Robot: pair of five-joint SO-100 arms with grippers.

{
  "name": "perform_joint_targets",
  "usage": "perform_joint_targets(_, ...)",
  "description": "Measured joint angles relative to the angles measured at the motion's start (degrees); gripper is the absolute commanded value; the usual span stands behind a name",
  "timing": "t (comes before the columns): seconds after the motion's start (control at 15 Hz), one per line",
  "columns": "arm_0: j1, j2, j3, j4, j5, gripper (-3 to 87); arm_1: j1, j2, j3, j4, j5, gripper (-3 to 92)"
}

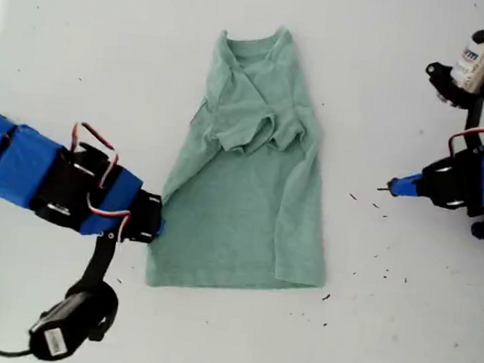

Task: Fold t shirt

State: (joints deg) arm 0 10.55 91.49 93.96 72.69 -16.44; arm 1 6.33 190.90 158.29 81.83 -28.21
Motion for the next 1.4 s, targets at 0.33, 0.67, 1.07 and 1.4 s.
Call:
perform_joint_targets(0.33,-4.22,-10.02,-25.66,5.89,9.67,-0.2,-0.18,1.14,0.18,0.53,0.62,0.0)
perform_joint_targets(0.67,-8.17,-33.05,-40.78,-14.24,20.30,16.2,-0.18,1.58,0.35,0.53,1.32,0.0)
perform_joint_targets(1.07,-8.88,-35.16,-41.48,-9.58,24.43,23.3,-0.97,2.46,0.53,0.70,2.20,0.0)
perform_joint_targets(1.4,-11.95,15.82,-13.62,7.38,21.88,-0.2,-0.97,2.46,0.53,0.70,2.20,0.0)
